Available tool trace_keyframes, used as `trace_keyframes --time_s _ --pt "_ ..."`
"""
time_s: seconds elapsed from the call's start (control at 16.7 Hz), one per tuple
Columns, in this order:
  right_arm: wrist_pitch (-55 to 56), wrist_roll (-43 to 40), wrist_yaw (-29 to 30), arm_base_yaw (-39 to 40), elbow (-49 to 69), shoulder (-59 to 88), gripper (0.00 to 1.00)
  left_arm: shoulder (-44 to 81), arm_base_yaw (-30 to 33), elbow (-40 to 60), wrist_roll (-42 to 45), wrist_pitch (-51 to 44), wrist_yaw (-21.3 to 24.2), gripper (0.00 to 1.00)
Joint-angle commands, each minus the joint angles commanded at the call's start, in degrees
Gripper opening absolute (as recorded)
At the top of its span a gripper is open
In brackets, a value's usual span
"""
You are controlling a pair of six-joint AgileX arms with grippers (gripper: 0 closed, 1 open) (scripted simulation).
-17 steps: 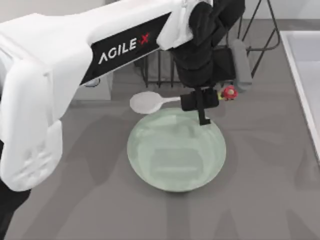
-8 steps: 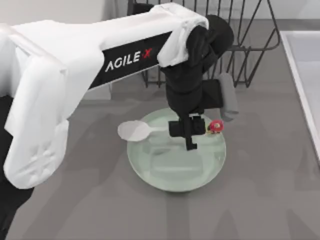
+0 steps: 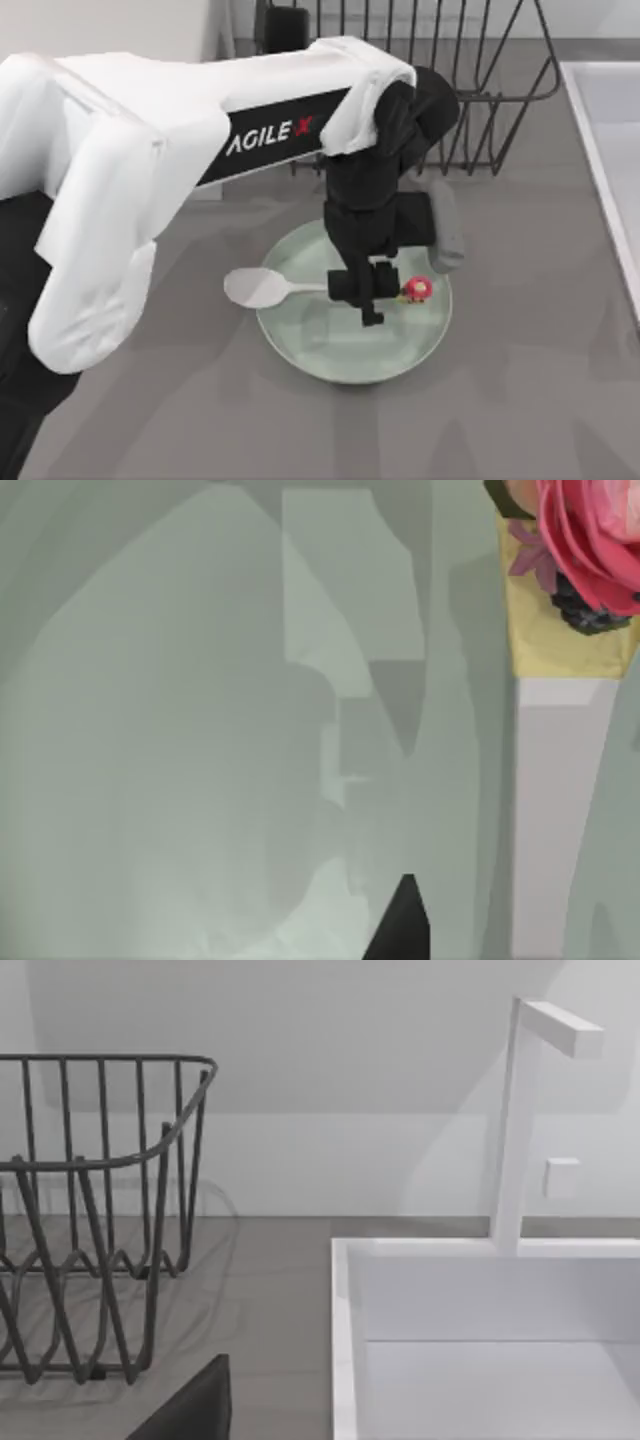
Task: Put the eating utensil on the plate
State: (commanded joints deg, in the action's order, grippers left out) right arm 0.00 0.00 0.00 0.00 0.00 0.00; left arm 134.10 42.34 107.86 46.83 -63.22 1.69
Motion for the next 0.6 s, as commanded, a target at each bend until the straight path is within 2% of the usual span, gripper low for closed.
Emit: trace_keyframes --time_s 0.6 --pt "0.0 0.0 0.0 0.0 0.0 0.0 1.0 0.0 0.0 0.0 0.0 0.0 0.0 0.75"
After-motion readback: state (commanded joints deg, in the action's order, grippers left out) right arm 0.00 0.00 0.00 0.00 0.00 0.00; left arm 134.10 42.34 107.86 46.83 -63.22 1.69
